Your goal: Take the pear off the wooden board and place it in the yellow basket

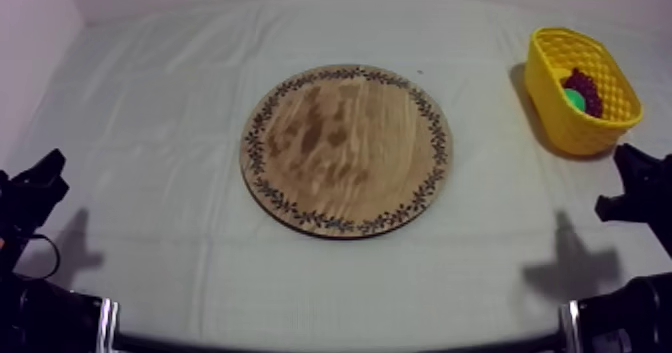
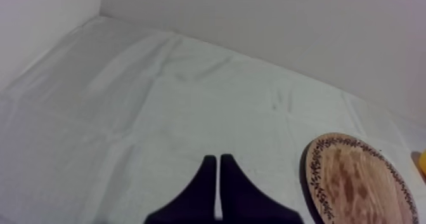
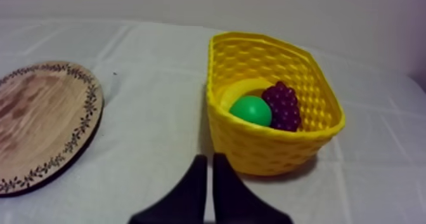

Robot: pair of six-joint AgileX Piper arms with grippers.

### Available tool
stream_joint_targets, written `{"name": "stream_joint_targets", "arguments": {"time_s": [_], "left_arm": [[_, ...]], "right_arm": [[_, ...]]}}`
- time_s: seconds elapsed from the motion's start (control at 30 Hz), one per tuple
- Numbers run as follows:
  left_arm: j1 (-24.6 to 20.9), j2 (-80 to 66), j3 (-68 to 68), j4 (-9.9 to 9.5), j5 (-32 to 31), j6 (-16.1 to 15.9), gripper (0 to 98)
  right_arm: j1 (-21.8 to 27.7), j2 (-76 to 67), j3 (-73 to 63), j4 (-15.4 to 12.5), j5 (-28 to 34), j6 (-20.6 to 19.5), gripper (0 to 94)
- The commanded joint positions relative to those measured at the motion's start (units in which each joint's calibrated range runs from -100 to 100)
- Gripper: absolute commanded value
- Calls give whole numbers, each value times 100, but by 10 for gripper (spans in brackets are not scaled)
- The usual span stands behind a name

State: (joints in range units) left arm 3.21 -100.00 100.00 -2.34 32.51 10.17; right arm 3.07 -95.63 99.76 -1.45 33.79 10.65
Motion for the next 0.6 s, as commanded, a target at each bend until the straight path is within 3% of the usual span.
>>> {"name": "stream_joint_targets", "arguments": {"time_s": [0.0, 0.57], "left_arm": [[2, 0, 0, 2, -1, 1, 1], [2, 0, 0, 2, -1, 1, 1]], "right_arm": [[-7, -2, 1, -12, 30, 47, 8], [-286, -4, 1, -34, 197, 502, 6]]}}
